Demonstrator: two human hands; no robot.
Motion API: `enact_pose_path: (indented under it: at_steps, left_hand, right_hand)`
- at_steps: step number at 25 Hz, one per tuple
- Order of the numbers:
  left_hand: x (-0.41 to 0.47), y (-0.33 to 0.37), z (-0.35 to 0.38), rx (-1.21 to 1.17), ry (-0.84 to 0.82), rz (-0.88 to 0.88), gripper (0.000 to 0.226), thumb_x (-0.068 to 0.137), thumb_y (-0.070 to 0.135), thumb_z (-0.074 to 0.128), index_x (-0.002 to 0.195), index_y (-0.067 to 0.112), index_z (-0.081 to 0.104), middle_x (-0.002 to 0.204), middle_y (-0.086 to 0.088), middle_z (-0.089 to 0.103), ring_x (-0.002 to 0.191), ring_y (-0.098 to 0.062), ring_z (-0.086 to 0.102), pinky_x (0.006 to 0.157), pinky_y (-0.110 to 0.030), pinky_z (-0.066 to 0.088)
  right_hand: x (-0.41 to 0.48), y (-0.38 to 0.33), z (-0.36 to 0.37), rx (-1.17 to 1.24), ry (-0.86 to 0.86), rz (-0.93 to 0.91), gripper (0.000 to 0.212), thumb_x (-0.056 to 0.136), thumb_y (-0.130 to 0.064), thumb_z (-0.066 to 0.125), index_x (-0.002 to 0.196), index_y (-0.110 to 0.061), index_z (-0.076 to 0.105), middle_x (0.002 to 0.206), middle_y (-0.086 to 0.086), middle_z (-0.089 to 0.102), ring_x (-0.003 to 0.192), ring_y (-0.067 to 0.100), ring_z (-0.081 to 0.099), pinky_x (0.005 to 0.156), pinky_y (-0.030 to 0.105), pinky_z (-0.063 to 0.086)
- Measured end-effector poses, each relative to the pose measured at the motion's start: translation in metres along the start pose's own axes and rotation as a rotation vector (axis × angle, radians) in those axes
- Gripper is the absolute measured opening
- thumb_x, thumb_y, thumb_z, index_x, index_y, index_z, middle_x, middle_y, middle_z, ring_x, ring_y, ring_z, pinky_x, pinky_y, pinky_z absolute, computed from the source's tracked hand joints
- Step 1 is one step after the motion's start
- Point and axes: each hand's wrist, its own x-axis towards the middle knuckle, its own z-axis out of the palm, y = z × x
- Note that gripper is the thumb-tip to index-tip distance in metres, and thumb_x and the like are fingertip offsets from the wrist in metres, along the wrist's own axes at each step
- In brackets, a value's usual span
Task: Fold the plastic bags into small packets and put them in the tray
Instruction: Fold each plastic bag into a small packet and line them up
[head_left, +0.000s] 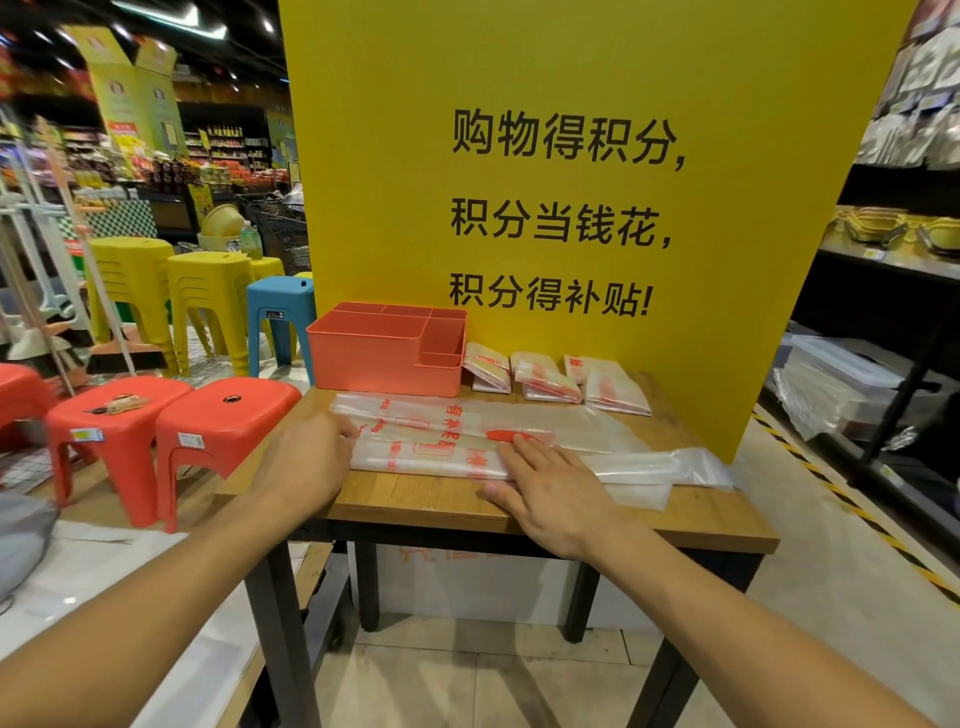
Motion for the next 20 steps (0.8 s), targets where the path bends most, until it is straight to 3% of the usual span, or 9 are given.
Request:
enact_pose_path:
  at_steps: [2,4,6,10,17,20]
  left_hand:
    - [-0.017,0.016,0.008,0.090,-0.037,0.221,0.035,0.108,0.039,0.043,0.134,0.030,0.065,0.136,0.001,0.066,0.122,-0.020,0.062,0.106,-0.041,0.050]
    - [-0.032,0.039,0.019,0.202,-0.150,0.461,0.051,0.110,0.050,0.026,0.154,0.031,0.043,0.161,0.008,0.038,0.153,-0.019,0.031,0.128,-0.051,0.019]
    - [-0.037,0.058,0.032,0.312,-0.215,0.569,0.060,0.109,0.054,0.013,0.163,0.028,0.024,0.170,0.002,0.020,0.160,-0.022,0.009,0.129,-0.055,0.000]
    - [-0.037,0.067,0.046,0.291,-0.329,0.546,0.065,0.108,0.056,0.009,0.166,0.027,0.008,0.174,-0.002,0.004,0.160,-0.022,-0.002,0.130,-0.049,0.003]
    - [-0.038,0.046,0.039,0.272,-0.324,0.361,0.079,0.099,0.069,0.000,0.166,0.027,0.007,0.173,0.009,0.004,0.160,-0.015,0.002,0.129,-0.050,0.002]
    - [-0.035,0.025,0.031,0.282,-0.328,0.370,0.091,0.089,0.077,-0.012,0.166,0.031,0.006,0.172,0.012,0.002,0.159,-0.011,0.001,0.130,-0.049,0.003]
  right_hand:
    - [-0.001,0.000,0.000,-0.003,-0.027,0.007,0.083,0.099,-0.073,0.004,0.165,-0.022,0.011,0.173,0.005,0.011,0.160,0.022,0.008,0.129,0.042,0.007]
    - [-0.001,-0.001,0.001,0.000,-0.054,0.018,0.084,0.099,-0.073,0.003,0.166,-0.021,0.005,0.173,0.004,0.005,0.160,0.020,0.002,0.128,0.040,0.002]
    - [0.000,-0.002,0.001,0.011,-0.086,0.027,0.084,0.100,-0.073,0.003,0.166,-0.021,0.001,0.173,0.003,0.000,0.160,0.018,-0.003,0.127,0.038,-0.002]
    - [-0.002,0.000,-0.001,0.037,-0.126,0.021,0.085,0.099,-0.073,0.004,0.165,-0.020,-0.003,0.173,0.001,-0.008,0.159,0.015,-0.009,0.129,0.038,-0.003]
    - [-0.007,0.005,-0.009,0.056,-0.153,0.005,0.095,0.092,-0.079,-0.001,0.165,-0.019,-0.001,0.173,0.000,-0.007,0.159,0.013,-0.009,0.130,0.039,-0.003]
    - [-0.011,0.006,-0.012,0.033,-0.153,-0.023,0.094,0.093,-0.078,0.000,0.165,-0.018,0.000,0.173,0.002,-0.005,0.159,0.014,-0.008,0.130,0.040,-0.002]
